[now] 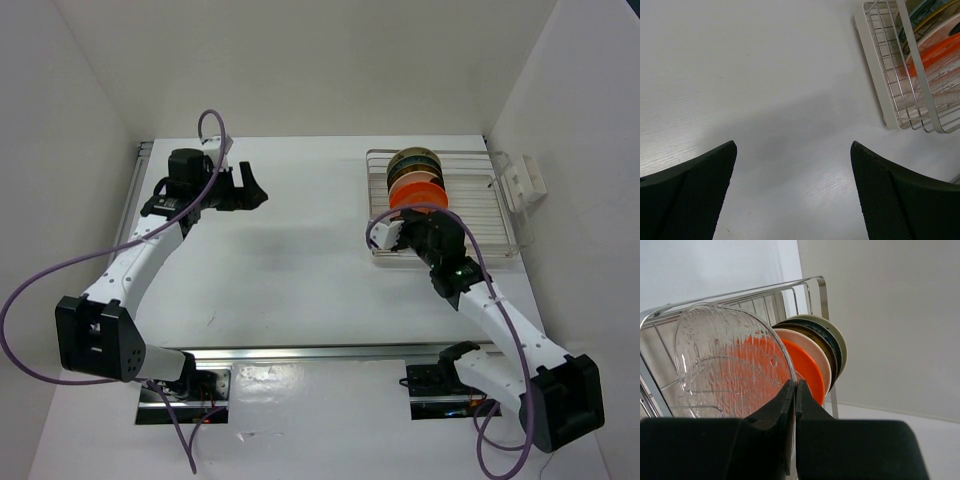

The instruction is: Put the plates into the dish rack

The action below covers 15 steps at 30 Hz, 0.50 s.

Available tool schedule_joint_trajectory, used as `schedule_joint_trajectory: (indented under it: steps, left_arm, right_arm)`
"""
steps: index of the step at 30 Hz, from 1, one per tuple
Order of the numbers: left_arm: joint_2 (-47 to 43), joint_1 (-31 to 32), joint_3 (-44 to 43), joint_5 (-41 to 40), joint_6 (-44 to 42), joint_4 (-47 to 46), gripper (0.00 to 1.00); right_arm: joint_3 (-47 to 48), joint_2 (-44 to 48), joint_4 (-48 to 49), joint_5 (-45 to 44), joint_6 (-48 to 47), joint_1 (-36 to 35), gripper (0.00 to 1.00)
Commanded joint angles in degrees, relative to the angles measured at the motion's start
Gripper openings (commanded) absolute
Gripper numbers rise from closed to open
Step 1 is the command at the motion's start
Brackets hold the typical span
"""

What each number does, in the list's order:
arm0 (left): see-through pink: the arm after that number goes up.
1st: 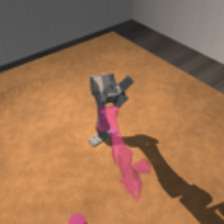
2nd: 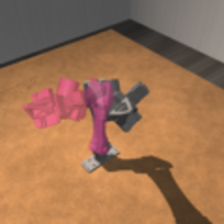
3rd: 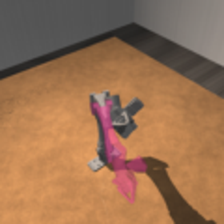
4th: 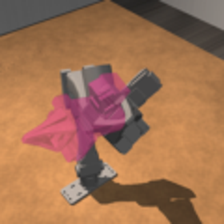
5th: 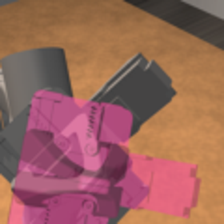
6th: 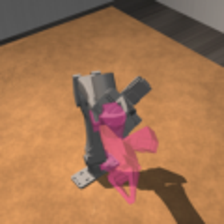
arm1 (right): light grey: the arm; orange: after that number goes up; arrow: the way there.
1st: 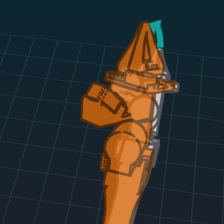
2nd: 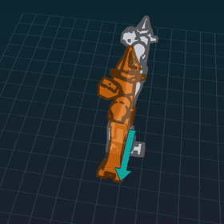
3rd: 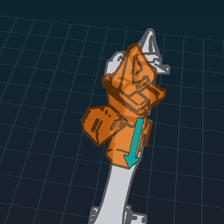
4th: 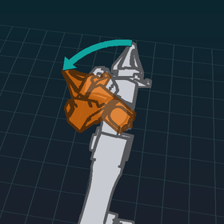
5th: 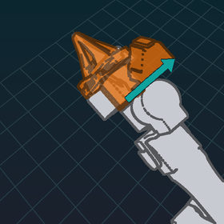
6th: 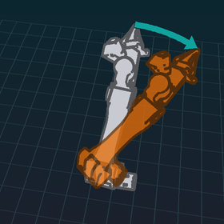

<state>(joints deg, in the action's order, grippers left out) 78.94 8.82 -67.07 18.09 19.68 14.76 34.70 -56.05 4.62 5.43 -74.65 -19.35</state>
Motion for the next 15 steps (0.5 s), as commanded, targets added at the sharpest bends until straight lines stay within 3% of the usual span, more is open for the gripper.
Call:
schedule_joint_trajectory:
  steps: [1,2,7,11,12,15]
  left_arm:
    - [-1.9,-0.3,0.4,1.6,-0.2,-1.9,1.0]
    - [-1.9,-0.3,0.4,1.6,-0.2,-1.9,1.0]
    - [-1.9,-0.8,0.4,1.6,-0.2,-2.5,1.0]
    - [-2.4,-0.8,1.0,1.6,-0.2,-2.5,1.0]
    - [-2.4,-0.8,1.0,1.6,-0.2,-2.5,1.0]
    - [-2.4,-1.3,1.5,2.2,-0.2,-3.0,1.0]
  right_arm:
    - [0.5,1.3,-5.1,-2.9,1.1,0.3,0.05]
    - [0.5,1.9,-5.1,-2.9,2.3,0.3,0.15]
    - [-0.1,4.6,-3.8,-7.8,7.8,0.3,0.34]
    - [0.5,7.4,-6.6,-9.0,13.0,0.3,0.39]
    - [0.5,8.1,-7.3,-9.6,14.5,0.3,0.5]
    - [1.2,11.0,-7.3,-9.7,18.5,0.3,0.52]
